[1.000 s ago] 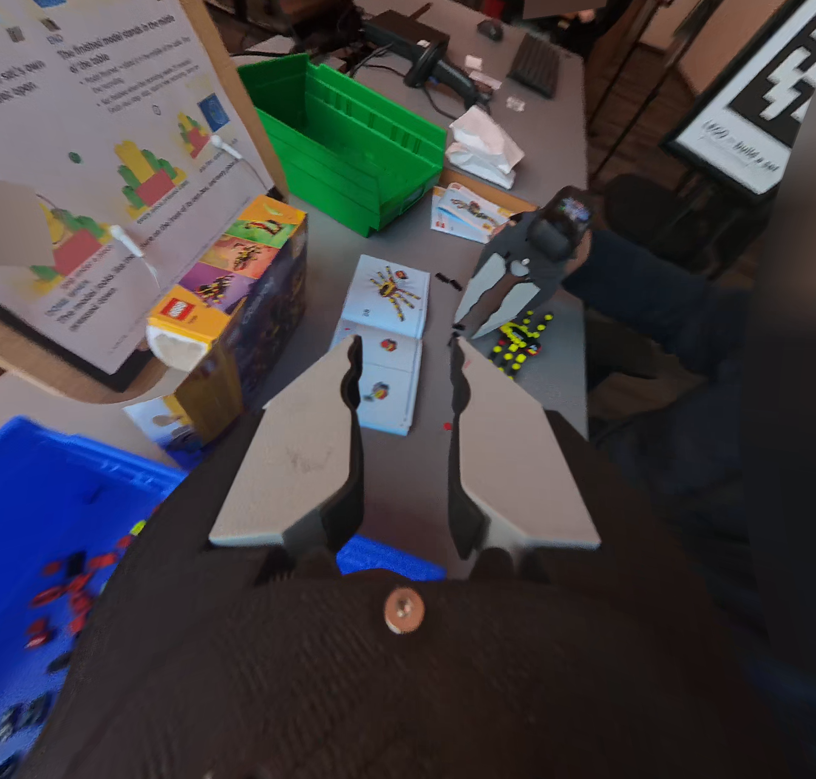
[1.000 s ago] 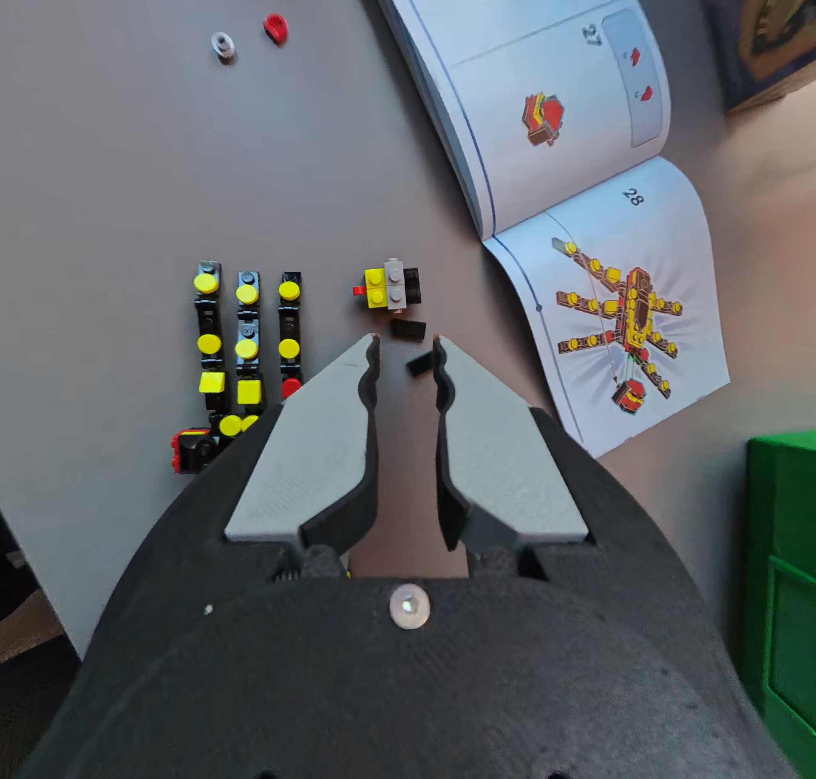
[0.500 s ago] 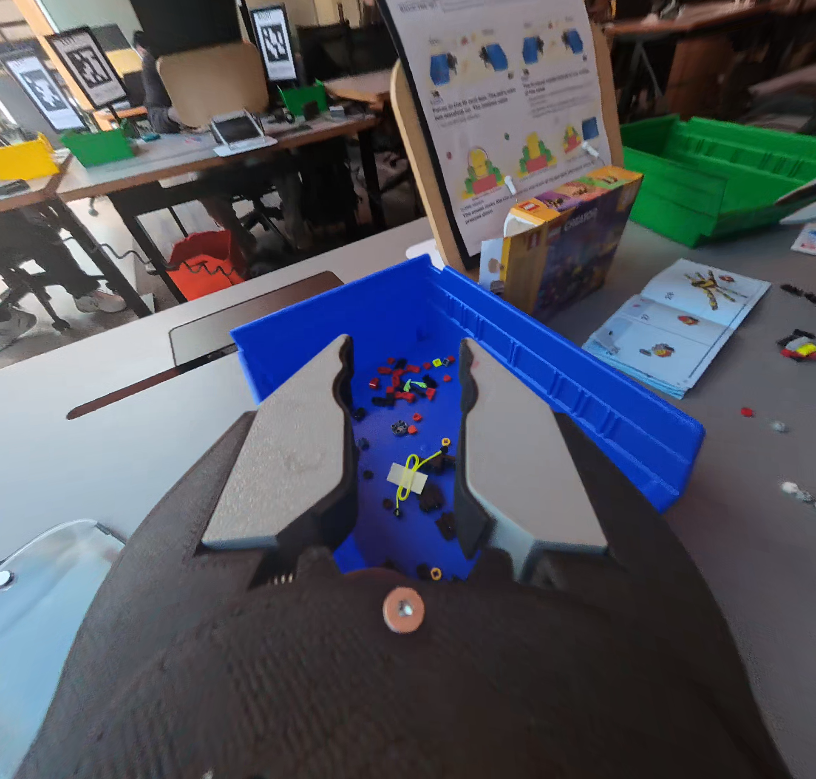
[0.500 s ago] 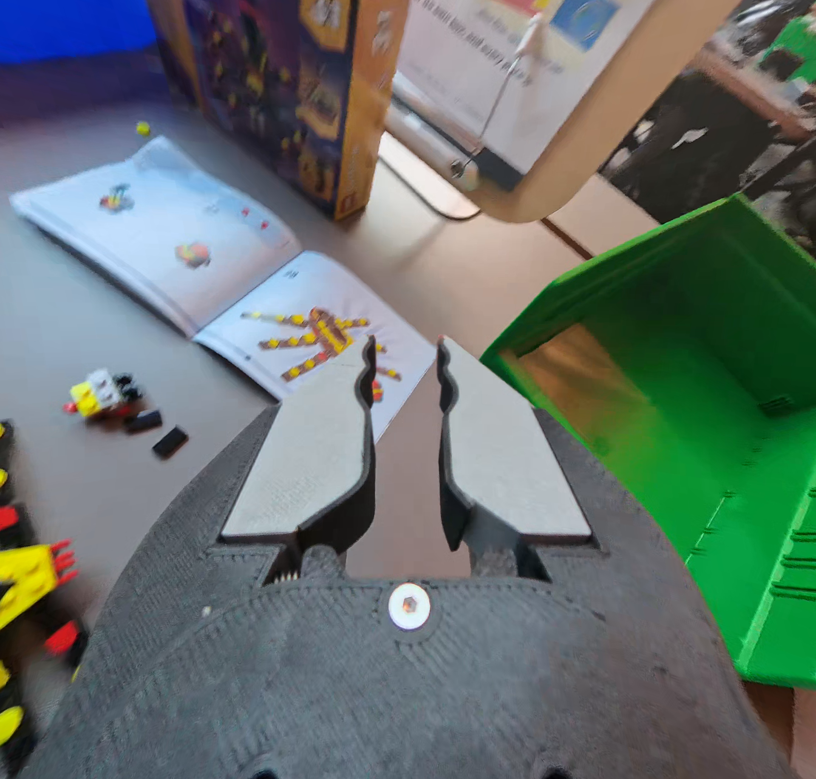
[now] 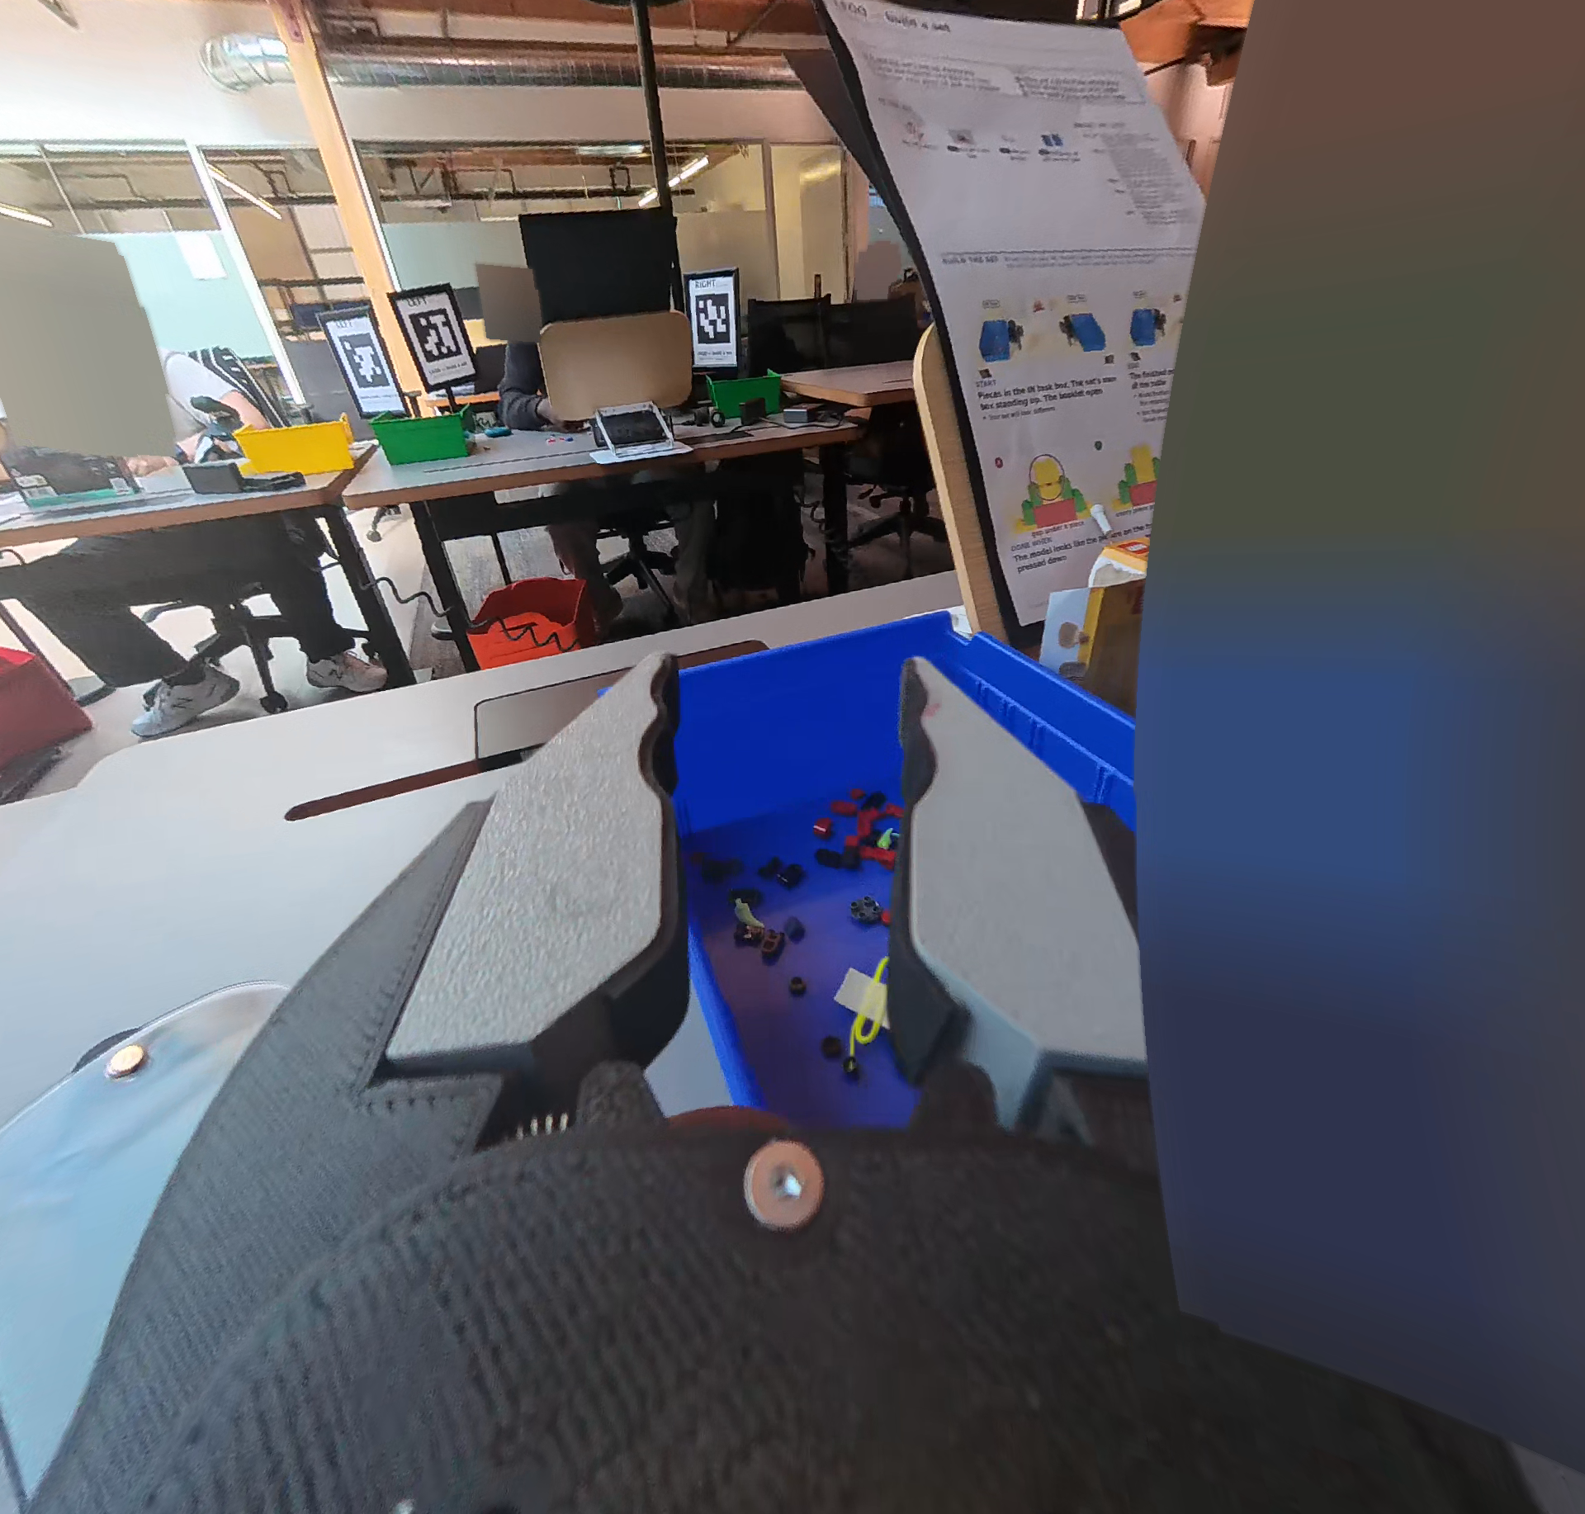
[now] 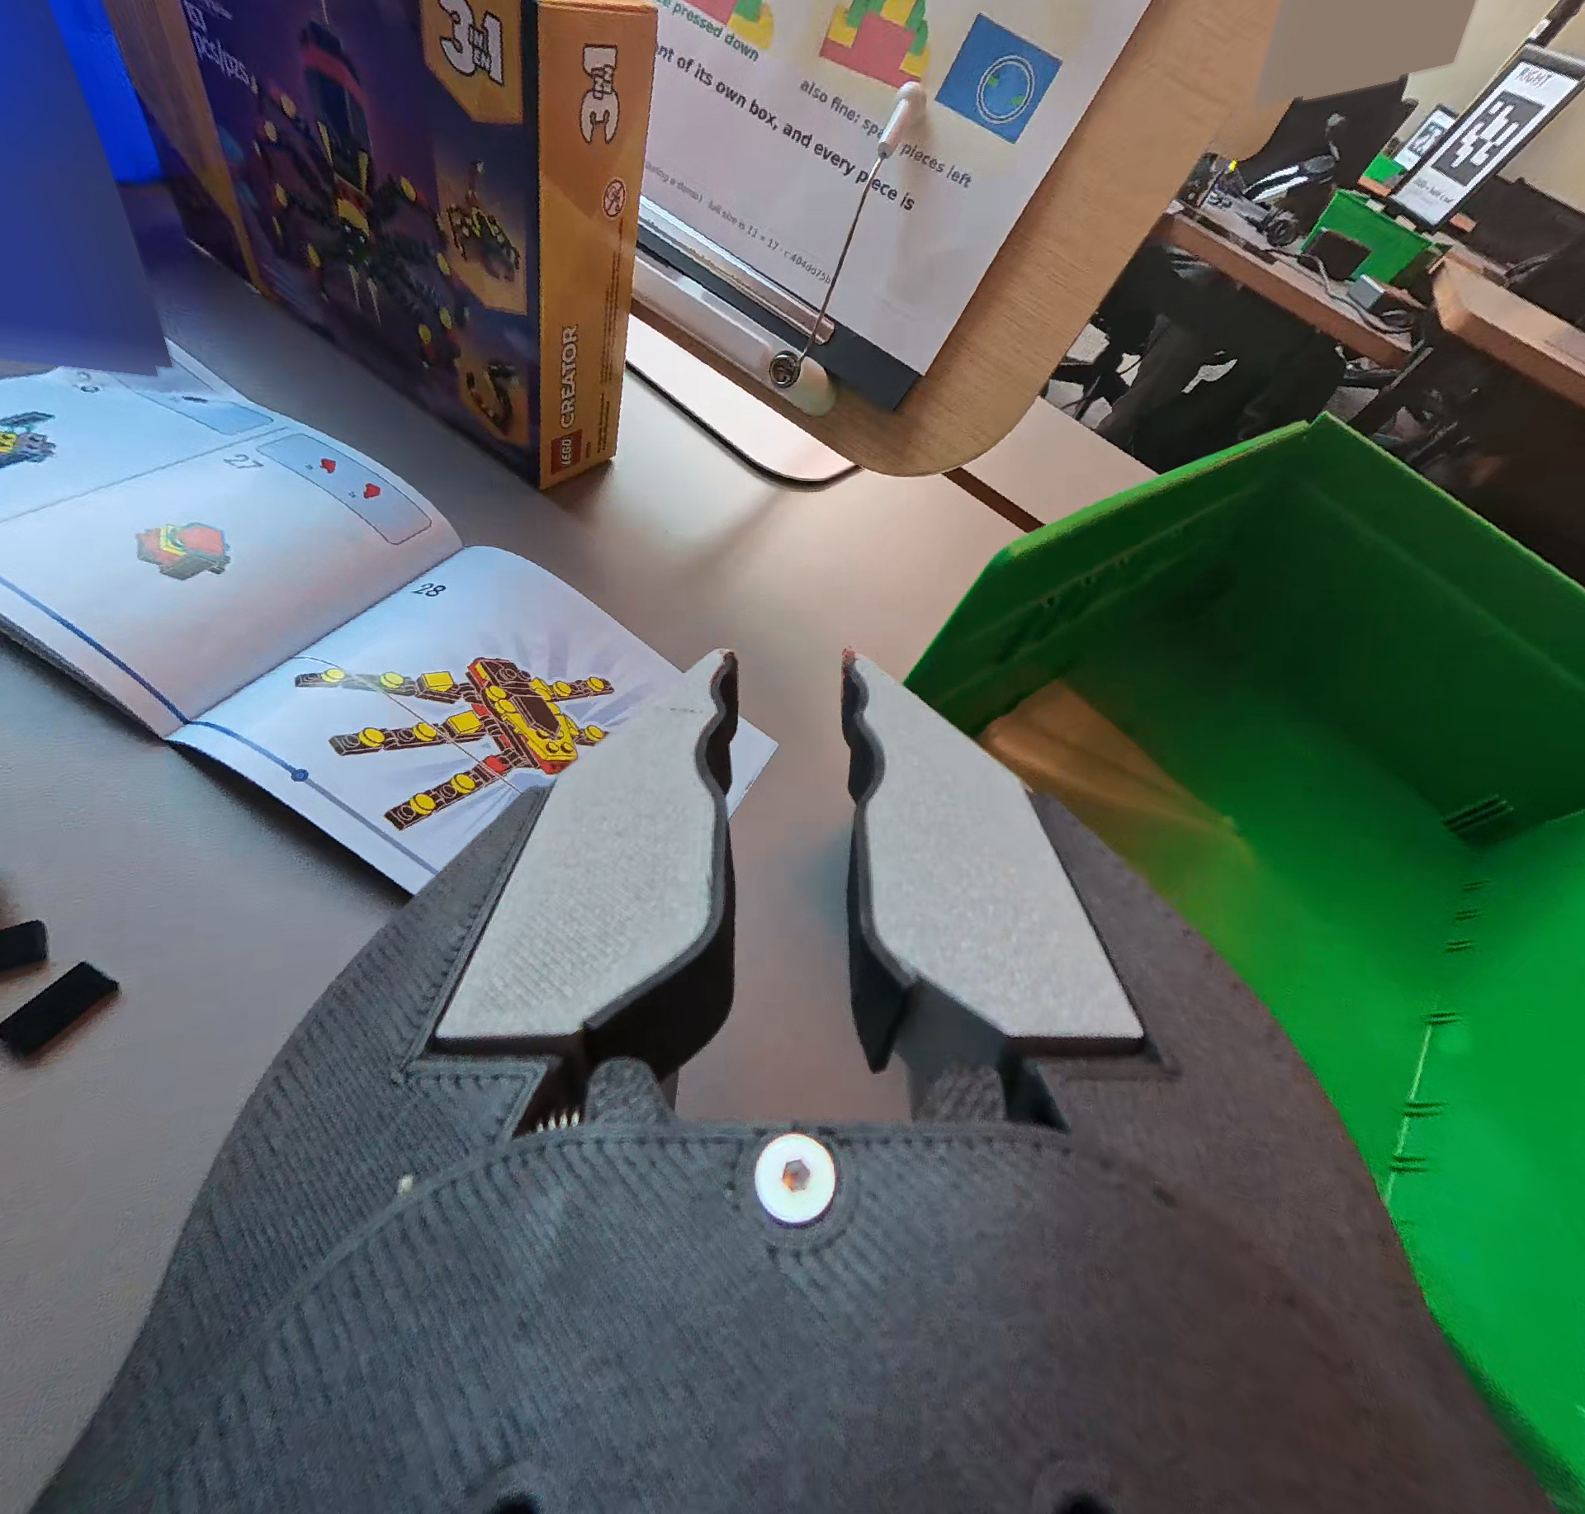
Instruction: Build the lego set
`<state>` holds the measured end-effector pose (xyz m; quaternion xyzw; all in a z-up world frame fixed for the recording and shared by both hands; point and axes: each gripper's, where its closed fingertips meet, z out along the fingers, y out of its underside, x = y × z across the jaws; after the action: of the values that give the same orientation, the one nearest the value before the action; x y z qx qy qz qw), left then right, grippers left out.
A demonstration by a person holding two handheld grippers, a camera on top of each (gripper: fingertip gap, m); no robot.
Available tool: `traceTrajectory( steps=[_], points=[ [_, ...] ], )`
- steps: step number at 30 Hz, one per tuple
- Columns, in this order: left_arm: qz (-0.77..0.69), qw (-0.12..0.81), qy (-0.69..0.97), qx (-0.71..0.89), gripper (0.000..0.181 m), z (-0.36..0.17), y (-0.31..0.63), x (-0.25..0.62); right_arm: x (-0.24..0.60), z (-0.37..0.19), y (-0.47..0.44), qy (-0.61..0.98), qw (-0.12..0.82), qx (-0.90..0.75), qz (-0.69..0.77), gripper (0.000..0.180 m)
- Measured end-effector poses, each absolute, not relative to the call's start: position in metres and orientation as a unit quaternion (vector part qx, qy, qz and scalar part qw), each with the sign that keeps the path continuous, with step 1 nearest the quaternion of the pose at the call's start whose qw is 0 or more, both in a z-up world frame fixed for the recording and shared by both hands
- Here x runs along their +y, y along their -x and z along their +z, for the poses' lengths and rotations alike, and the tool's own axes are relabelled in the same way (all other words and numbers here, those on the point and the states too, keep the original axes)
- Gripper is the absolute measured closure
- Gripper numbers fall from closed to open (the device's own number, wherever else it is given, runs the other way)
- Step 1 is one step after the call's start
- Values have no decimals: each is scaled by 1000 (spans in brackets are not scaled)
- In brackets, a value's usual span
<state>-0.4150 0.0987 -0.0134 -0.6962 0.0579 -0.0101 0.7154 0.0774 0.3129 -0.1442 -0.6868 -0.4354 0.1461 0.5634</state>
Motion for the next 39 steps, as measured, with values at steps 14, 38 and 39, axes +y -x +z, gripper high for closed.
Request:
traceTrajectory(
  steps=[14,38,39],
  points=[
    [-7,700,713,48,128,-22,417,101,294,-148,-62,671,535,-466,216,157],
    [-346,389,794,312,132,-97,65,89,195,-145,-21,577,432,-600,347,153],
    [-329,378,801,327,132,-108,54,95,194,-149,-22,577,427,-607,342,154]
  ],
)
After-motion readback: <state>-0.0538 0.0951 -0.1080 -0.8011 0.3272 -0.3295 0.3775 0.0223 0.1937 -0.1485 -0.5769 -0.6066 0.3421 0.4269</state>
